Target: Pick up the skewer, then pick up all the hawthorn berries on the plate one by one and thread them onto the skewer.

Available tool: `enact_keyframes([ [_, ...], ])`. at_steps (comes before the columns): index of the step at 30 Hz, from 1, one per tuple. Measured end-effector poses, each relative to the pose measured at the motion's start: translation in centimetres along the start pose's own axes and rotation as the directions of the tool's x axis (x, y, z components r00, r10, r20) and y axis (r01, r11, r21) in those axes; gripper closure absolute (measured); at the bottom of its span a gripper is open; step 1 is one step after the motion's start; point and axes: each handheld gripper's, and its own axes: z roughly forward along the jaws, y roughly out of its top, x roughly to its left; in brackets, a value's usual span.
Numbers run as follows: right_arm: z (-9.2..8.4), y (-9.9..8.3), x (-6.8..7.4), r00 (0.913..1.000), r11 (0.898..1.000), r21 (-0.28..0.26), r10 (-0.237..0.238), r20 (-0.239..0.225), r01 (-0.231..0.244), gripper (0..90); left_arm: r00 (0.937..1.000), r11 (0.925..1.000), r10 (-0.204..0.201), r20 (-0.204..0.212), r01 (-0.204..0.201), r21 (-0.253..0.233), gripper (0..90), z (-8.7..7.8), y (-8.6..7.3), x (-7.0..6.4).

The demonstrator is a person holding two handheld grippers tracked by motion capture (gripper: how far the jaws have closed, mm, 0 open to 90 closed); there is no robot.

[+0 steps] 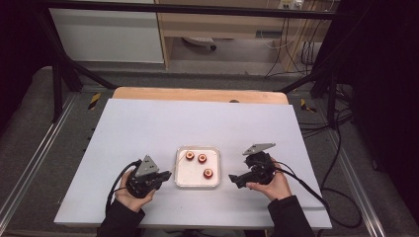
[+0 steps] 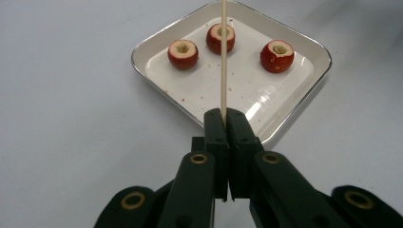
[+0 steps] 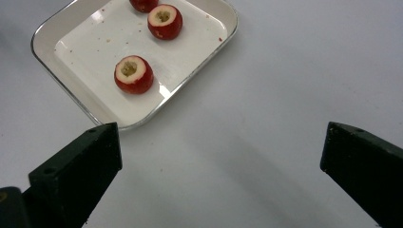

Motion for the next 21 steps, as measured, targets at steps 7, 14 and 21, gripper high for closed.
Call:
enact_keyframes([
  [7,0.7,2.1,1.4,0.9996,0.999,0.033,-0.001,-0.027,0.002,1.0,0.9998,0.9997,-0.019,-0.006,0.019,-0.018,88.3,-0.1,-0.6,0.2],
  [14,1.7,4.1,2.8,0.9994,0.997,0.080,0.002,-0.034,0.001,4.2,0.9996,0.9991,-0.026,-0.012,0.026,-0.033,88.3,-0.2,-0.9,0.4],
  [21,3.4,5.4,3.9,0.9962,0.988,0.154,0.014,-0.085,-0.001,13.6,0.9994,0.9993,-0.031,-0.015,0.030,-0.024,88.3,0.1,-1.1,0.5],
])
